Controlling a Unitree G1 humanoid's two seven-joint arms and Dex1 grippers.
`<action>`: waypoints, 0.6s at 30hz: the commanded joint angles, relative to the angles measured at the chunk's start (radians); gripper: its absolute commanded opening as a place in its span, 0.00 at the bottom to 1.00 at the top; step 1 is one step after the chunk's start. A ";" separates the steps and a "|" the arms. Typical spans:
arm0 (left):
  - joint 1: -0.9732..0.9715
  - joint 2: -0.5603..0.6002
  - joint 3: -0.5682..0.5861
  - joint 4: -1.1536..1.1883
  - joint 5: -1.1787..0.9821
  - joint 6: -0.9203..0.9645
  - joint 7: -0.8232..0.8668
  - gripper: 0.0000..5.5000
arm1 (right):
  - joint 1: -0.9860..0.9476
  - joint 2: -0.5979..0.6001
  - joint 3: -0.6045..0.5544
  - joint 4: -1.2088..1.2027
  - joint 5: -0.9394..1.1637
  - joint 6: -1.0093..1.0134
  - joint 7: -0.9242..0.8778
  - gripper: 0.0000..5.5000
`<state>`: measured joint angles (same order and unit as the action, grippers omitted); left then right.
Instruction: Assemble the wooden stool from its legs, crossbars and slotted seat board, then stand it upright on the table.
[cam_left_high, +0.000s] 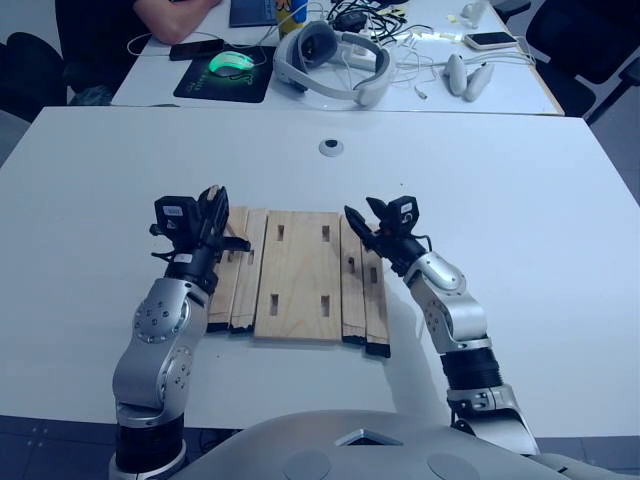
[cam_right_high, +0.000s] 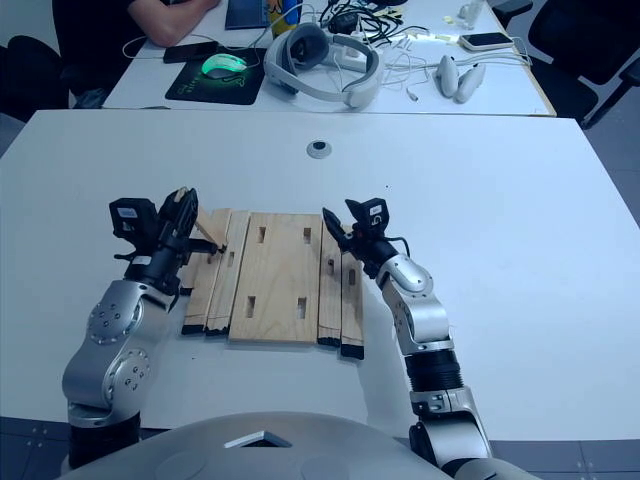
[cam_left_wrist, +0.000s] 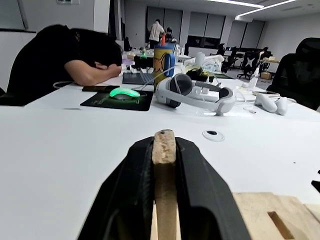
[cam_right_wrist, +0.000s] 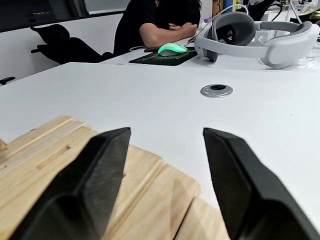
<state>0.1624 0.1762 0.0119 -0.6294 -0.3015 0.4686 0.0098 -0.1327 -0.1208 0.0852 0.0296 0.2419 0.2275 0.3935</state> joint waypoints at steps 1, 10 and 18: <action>0.007 -0.014 0.007 0.001 0.011 0.003 -0.003 0.08 | -0.019 0.005 0.003 0.014 -0.013 -0.002 -0.001 0.49; 0.029 -0.055 0.016 0.005 0.007 0.012 0.008 0.08 | -0.033 0.002 0.025 0.033 -0.037 -0.010 0.013 0.49; 0.040 -0.082 0.014 -0.013 0.002 0.032 0.017 0.08 | -0.025 0.007 0.034 0.041 -0.047 -0.013 0.018 0.49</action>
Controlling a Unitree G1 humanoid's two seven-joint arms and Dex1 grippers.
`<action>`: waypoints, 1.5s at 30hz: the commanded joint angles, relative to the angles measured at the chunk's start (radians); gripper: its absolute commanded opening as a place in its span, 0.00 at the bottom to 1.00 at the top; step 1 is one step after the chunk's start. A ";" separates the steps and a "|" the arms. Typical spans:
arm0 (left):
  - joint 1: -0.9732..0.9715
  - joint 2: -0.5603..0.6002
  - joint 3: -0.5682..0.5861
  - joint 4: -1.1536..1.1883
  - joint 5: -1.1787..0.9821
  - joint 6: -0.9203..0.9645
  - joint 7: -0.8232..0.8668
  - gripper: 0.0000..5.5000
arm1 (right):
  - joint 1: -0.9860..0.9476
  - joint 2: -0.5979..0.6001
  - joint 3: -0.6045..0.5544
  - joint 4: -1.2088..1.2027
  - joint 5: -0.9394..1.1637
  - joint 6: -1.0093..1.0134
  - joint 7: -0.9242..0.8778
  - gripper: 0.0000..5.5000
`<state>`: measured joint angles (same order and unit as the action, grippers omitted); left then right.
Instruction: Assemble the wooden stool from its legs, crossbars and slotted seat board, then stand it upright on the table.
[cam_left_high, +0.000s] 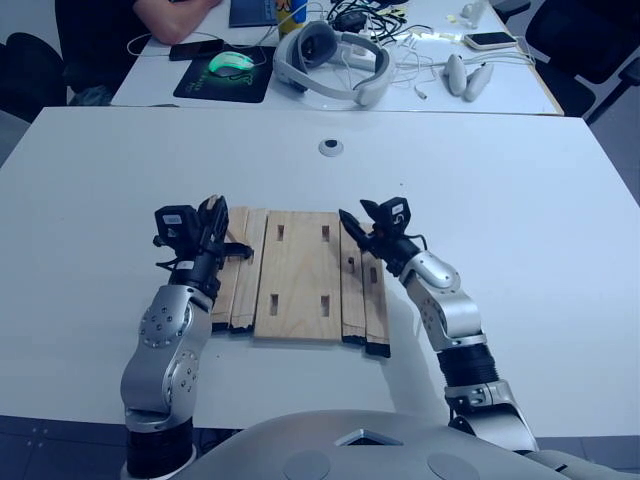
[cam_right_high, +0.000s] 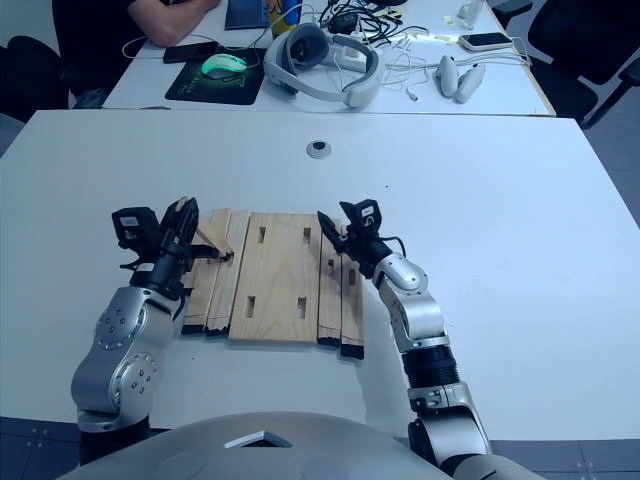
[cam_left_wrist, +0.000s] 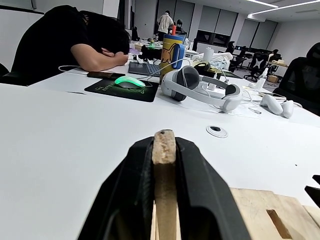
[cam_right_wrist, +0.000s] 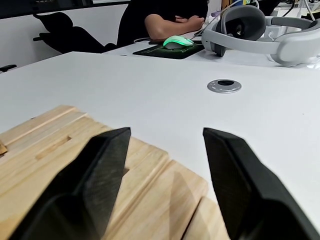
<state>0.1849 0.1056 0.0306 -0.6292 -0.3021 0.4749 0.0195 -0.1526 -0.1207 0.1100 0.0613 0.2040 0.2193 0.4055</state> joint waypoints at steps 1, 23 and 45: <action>0.018 -0.013 -0.007 -0.022 0.003 0.027 0.007 0.08 | -0.004 0.007 0.011 0.010 -0.009 -0.005 0.006 0.49; 0.038 -0.003 -0.021 -0.057 0.045 0.055 -0.005 0.08 | 0.033 0.021 0.020 0.003 -0.027 -0.017 -0.004 0.49; 0.235 0.038 -0.120 0.129 0.215 -0.209 -0.066 0.08 | 0.002 -0.011 0.045 -0.028 -0.049 0.031 0.018 0.49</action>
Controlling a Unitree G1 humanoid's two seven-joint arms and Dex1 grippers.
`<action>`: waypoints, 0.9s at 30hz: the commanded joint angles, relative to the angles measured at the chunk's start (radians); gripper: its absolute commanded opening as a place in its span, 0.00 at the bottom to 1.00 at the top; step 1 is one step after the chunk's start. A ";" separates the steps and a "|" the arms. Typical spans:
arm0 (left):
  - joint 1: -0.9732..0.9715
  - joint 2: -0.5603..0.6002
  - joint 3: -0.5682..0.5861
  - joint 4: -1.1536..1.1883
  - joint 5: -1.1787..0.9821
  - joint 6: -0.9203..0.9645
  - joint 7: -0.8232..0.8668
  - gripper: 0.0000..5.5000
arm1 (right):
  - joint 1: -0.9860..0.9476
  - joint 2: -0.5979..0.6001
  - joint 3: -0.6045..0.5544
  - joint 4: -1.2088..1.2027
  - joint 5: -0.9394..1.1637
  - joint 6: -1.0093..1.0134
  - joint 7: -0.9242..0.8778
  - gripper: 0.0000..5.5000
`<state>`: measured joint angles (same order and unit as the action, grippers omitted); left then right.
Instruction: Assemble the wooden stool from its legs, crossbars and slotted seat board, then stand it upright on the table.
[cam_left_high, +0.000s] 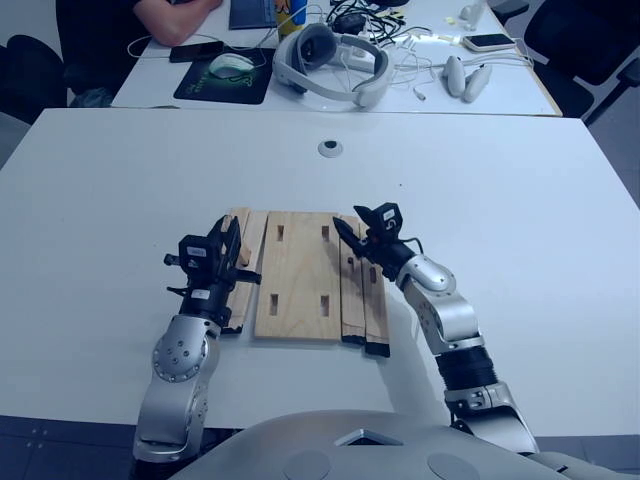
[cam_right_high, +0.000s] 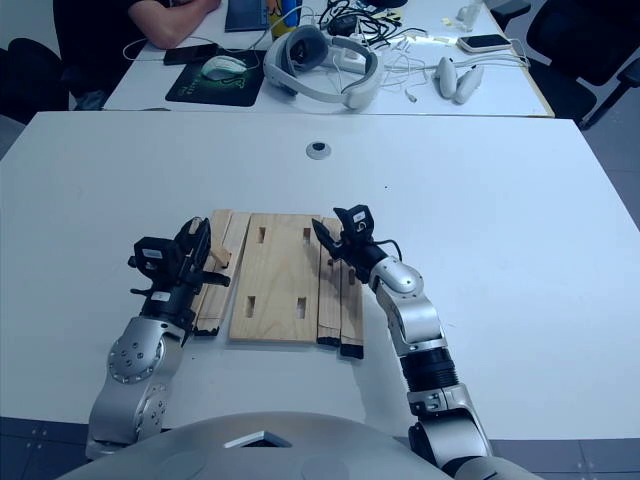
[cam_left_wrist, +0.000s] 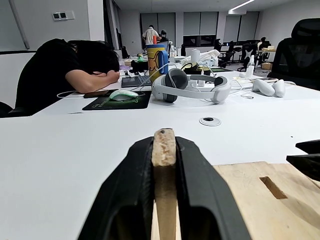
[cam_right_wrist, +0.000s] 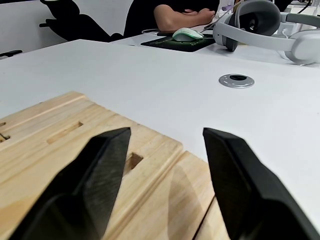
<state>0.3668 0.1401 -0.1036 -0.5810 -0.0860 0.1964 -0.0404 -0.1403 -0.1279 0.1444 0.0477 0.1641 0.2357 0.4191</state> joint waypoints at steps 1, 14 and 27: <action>0.036 0.003 0.014 0.088 0.000 0.077 -0.008 0.08 | -0.012 -0.002 0.012 -0.013 -0.010 0.014 0.004 0.49; -0.027 0.022 0.002 0.119 0.009 0.099 -0.050 0.08 | -0.004 0.010 0.021 0.008 -0.013 -0.011 -0.009 0.49; -0.090 0.007 0.014 0.106 -0.005 0.069 -0.064 0.29 | 0.012 0.013 0.039 0.041 -0.021 -0.042 0.000 0.49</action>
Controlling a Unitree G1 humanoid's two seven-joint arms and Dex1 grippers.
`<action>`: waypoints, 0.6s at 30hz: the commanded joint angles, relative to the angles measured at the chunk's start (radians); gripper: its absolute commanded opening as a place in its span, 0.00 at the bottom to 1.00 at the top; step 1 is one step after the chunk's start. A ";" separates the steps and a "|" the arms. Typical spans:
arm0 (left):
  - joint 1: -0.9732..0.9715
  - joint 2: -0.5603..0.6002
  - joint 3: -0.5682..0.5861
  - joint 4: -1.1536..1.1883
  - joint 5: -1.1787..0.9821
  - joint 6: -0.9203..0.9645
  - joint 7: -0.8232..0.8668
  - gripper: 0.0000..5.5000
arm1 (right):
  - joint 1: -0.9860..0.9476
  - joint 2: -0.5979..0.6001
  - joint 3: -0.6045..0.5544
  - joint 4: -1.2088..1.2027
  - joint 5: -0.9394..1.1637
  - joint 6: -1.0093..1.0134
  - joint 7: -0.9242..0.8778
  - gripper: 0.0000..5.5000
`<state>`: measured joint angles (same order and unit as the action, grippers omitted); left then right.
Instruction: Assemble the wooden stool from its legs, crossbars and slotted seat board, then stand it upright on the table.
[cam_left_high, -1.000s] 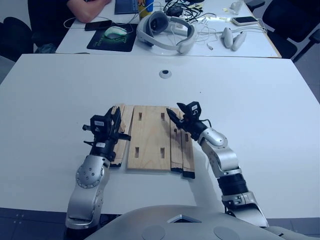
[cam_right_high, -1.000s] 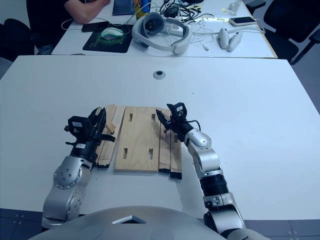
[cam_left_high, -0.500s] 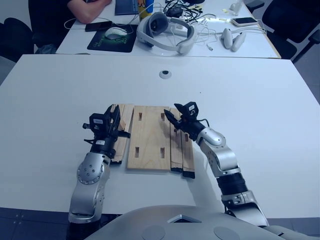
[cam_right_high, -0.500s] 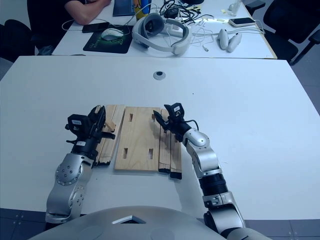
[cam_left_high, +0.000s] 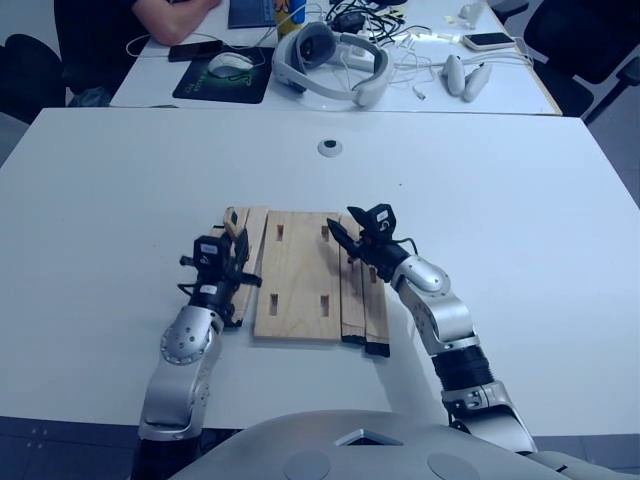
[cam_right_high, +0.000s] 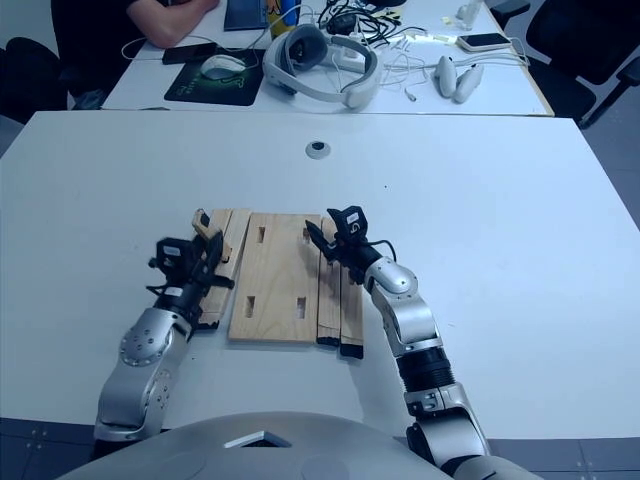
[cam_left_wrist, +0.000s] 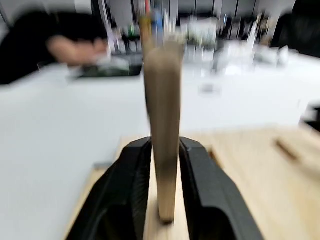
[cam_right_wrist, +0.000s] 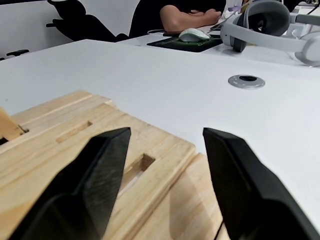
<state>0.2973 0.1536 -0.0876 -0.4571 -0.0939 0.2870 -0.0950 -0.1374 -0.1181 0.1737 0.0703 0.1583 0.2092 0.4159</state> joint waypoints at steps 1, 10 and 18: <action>-0.020 -0.009 0.000 -0.021 0.001 -0.027 -0.010 0.31 | 0.010 0.004 0.010 0.022 -0.017 -0.018 0.004 0.49; -0.046 0.005 0.020 -0.099 -0.036 -0.092 -0.065 0.52 | 0.008 0.014 0.007 0.095 -0.032 -0.057 0.001 0.49; -0.217 0.038 0.086 -0.226 -0.087 0.046 -0.067 0.54 | 0.004 0.029 0.005 0.250 -0.059 -0.158 -0.009 0.49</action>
<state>0.1351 0.1845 -0.0186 -0.6587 -0.1612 0.2838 -0.1683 -0.1539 -0.0953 0.1763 0.2492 0.1237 0.0404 0.4161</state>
